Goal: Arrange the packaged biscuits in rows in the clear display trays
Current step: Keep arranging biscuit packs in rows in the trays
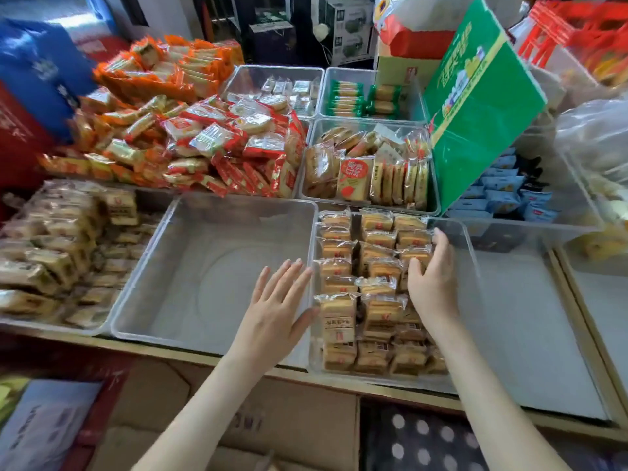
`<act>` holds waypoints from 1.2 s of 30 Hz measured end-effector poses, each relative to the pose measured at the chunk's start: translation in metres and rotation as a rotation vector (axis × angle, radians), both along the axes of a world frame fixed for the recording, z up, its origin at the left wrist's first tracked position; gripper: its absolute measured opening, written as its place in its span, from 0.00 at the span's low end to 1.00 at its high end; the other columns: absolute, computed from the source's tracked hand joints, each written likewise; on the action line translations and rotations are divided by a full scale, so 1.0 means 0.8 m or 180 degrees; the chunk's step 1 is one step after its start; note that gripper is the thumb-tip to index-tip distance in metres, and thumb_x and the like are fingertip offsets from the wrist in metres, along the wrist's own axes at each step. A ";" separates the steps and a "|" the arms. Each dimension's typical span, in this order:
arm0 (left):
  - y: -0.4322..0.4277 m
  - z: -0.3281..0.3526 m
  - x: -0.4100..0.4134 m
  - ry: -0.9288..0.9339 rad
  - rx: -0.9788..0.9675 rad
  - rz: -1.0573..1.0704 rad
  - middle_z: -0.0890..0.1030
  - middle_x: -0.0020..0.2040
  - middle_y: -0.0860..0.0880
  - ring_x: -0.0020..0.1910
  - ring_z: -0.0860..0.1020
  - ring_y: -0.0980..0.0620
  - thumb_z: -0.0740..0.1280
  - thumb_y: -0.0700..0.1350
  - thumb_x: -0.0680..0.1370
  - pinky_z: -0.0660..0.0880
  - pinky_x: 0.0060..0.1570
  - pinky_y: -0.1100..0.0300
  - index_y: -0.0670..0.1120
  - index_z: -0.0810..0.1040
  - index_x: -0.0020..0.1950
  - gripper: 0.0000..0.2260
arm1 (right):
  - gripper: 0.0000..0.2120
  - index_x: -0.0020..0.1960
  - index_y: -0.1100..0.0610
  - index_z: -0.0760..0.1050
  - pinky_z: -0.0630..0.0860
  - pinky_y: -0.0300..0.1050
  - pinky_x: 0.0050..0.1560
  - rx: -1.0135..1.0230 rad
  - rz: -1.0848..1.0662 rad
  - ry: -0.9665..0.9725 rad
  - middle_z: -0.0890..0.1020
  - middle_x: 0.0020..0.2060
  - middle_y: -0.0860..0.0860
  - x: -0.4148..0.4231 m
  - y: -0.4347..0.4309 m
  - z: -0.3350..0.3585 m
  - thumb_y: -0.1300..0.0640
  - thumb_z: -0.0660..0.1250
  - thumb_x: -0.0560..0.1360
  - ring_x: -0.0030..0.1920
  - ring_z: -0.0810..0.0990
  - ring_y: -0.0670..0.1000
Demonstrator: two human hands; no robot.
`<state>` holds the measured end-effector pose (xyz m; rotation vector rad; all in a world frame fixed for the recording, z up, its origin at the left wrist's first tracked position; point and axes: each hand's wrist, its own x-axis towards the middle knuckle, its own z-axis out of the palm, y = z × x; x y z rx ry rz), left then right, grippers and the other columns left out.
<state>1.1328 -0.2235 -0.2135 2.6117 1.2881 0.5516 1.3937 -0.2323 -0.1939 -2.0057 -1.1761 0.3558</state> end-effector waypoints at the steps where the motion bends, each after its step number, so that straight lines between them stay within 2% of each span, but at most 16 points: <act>1: 0.000 -0.003 -0.033 0.0007 0.0062 0.0112 0.70 0.73 0.43 0.74 0.64 0.45 0.51 0.57 0.84 0.52 0.75 0.48 0.44 0.66 0.74 0.24 | 0.27 0.75 0.59 0.58 0.71 0.52 0.67 0.0273 0.0068 -0.0159 0.67 0.70 0.58 -0.023 -0.001 0.013 0.65 0.62 0.78 0.69 0.67 0.56; 4: 0.001 -0.019 -0.148 0.0188 0.0177 0.0515 0.74 0.69 0.39 0.71 0.68 0.43 0.51 0.57 0.84 0.58 0.73 0.46 0.40 0.69 0.71 0.24 | 0.27 0.73 0.60 0.61 0.71 0.36 0.59 0.0618 0.0637 -0.0317 0.71 0.65 0.57 -0.118 0.005 0.034 0.67 0.66 0.76 0.64 0.67 0.49; 5: 0.001 -0.024 -0.188 0.0286 0.0105 0.0693 0.74 0.69 0.39 0.70 0.68 0.43 0.50 0.57 0.84 0.59 0.72 0.46 0.39 0.71 0.70 0.26 | 0.28 0.73 0.59 0.61 0.70 0.35 0.59 0.0636 0.0916 -0.0299 0.72 0.63 0.57 -0.156 0.008 0.035 0.67 0.67 0.76 0.63 0.68 0.48; 8: -0.001 -0.028 -0.304 0.0518 -0.0042 0.1195 0.74 0.68 0.37 0.70 0.66 0.42 0.47 0.59 0.84 0.54 0.73 0.47 0.36 0.73 0.68 0.31 | 0.33 0.72 0.54 0.59 0.66 0.38 0.63 0.0599 0.1893 -0.0345 0.73 0.60 0.56 -0.286 0.012 0.018 0.66 0.70 0.73 0.60 0.69 0.50; 11: 0.003 -0.024 -0.408 0.0694 -0.0131 0.1448 0.73 0.69 0.36 0.71 0.64 0.43 0.45 0.61 0.83 0.51 0.72 0.46 0.35 0.73 0.68 0.34 | 0.34 0.73 0.50 0.56 0.66 0.44 0.65 0.0288 0.2535 -0.0187 0.71 0.64 0.53 -0.415 0.024 0.004 0.64 0.69 0.75 0.61 0.67 0.49; 13: 0.009 -0.024 -0.468 0.0819 -0.0130 0.1505 0.71 0.71 0.37 0.73 0.63 0.42 0.45 0.62 0.83 0.53 0.71 0.42 0.36 0.71 0.70 0.34 | 0.31 0.76 0.53 0.56 0.67 0.48 0.67 0.0031 0.2807 -0.0048 0.70 0.66 0.55 -0.491 0.042 0.003 0.63 0.67 0.78 0.64 0.65 0.49; 15: 0.017 -0.025 -0.519 0.0929 -0.0214 0.1552 0.69 0.73 0.38 0.74 0.61 0.41 0.45 0.63 0.82 0.52 0.72 0.42 0.37 0.67 0.73 0.34 | 0.29 0.77 0.56 0.55 0.64 0.42 0.65 -0.0281 0.3038 0.0019 0.69 0.68 0.56 -0.556 0.066 0.004 0.61 0.63 0.80 0.67 0.65 0.51; 17: 0.026 -0.026 -0.556 0.0978 -0.0379 0.1655 0.67 0.74 0.37 0.74 0.59 0.41 0.43 0.63 0.82 0.47 0.72 0.43 0.38 0.66 0.74 0.35 | 0.29 0.78 0.56 0.53 0.62 0.40 0.66 -0.0539 0.3203 -0.0103 0.65 0.72 0.55 -0.611 0.091 0.004 0.58 0.61 0.81 0.72 0.63 0.52; 19: 0.032 -0.032 -0.577 0.0993 -0.0445 0.1647 0.66 0.74 0.36 0.75 0.57 0.41 0.42 0.63 0.82 0.46 0.72 0.43 0.38 0.66 0.74 0.36 | 0.31 0.79 0.56 0.51 0.59 0.43 0.71 -0.0759 0.3233 -0.0319 0.60 0.75 0.54 -0.654 0.111 0.003 0.54 0.62 0.81 0.76 0.57 0.53; 22: 0.037 -0.043 -0.589 0.0953 -0.0262 0.1512 0.64 0.75 0.37 0.76 0.55 0.42 0.42 0.63 0.82 0.48 0.73 0.41 0.39 0.60 0.76 0.33 | 0.37 0.79 0.55 0.49 0.52 0.48 0.75 -0.0926 0.2996 -0.0786 0.52 0.78 0.54 -0.694 0.134 0.002 0.47 0.65 0.79 0.78 0.49 0.54; 25: 0.040 -0.046 -0.591 0.0818 -0.0115 0.1525 0.62 0.77 0.39 0.79 0.46 0.46 0.41 0.63 0.82 0.46 0.73 0.42 0.40 0.57 0.77 0.33 | 0.40 0.78 0.53 0.51 0.47 0.50 0.76 -0.0842 0.2837 -0.1299 0.46 0.78 0.53 -0.711 0.151 -0.009 0.43 0.68 0.76 0.78 0.43 0.55; 27: 0.040 -0.045 -0.591 0.0749 -0.0122 0.1537 0.61 0.77 0.40 0.79 0.46 0.46 0.41 0.63 0.82 0.46 0.73 0.41 0.40 0.56 0.77 0.33 | 0.38 0.76 0.55 0.54 0.47 0.49 0.75 -0.0758 0.2845 -0.1253 0.52 0.77 0.54 -0.714 0.156 -0.013 0.46 0.70 0.74 0.78 0.47 0.56; 30: 0.041 -0.039 -0.593 0.0642 -0.0137 0.1519 0.61 0.77 0.40 0.77 0.54 0.43 0.45 0.62 0.82 0.47 0.72 0.40 0.40 0.55 0.77 0.32 | 0.32 0.70 0.56 0.60 0.56 0.49 0.72 -0.0470 0.2927 -0.1181 0.65 0.69 0.54 -0.712 0.154 -0.012 0.53 0.72 0.72 0.71 0.62 0.57; 32: 0.043 -0.035 -0.592 0.0586 -0.0111 0.1466 0.62 0.77 0.39 0.77 0.55 0.43 0.50 0.61 0.81 0.47 0.72 0.40 0.39 0.57 0.76 0.33 | 0.34 0.71 0.54 0.59 0.60 0.47 0.70 -0.0544 0.3050 -0.0989 0.64 0.68 0.53 -0.710 0.152 -0.009 0.56 0.72 0.71 0.70 0.62 0.55; 34: 0.048 -0.029 -0.590 0.0578 -0.0128 0.1403 0.62 0.77 0.39 0.77 0.55 0.43 0.53 0.60 0.80 0.46 0.73 0.40 0.38 0.57 0.76 0.33 | 0.37 0.73 0.50 0.55 0.62 0.43 0.68 -0.0842 0.3135 -0.0745 0.59 0.71 0.51 -0.709 0.151 -0.005 0.57 0.72 0.72 0.72 0.58 0.53; 36: 0.053 -0.018 -0.587 0.0436 -0.0173 0.1371 0.60 0.78 0.39 0.78 0.52 0.44 0.59 0.57 0.80 0.43 0.75 0.41 0.39 0.57 0.77 0.32 | 0.37 0.75 0.48 0.56 0.62 0.43 0.69 -0.0994 0.3143 -0.0770 0.61 0.72 0.51 -0.704 0.153 0.003 0.57 0.72 0.72 0.72 0.56 0.51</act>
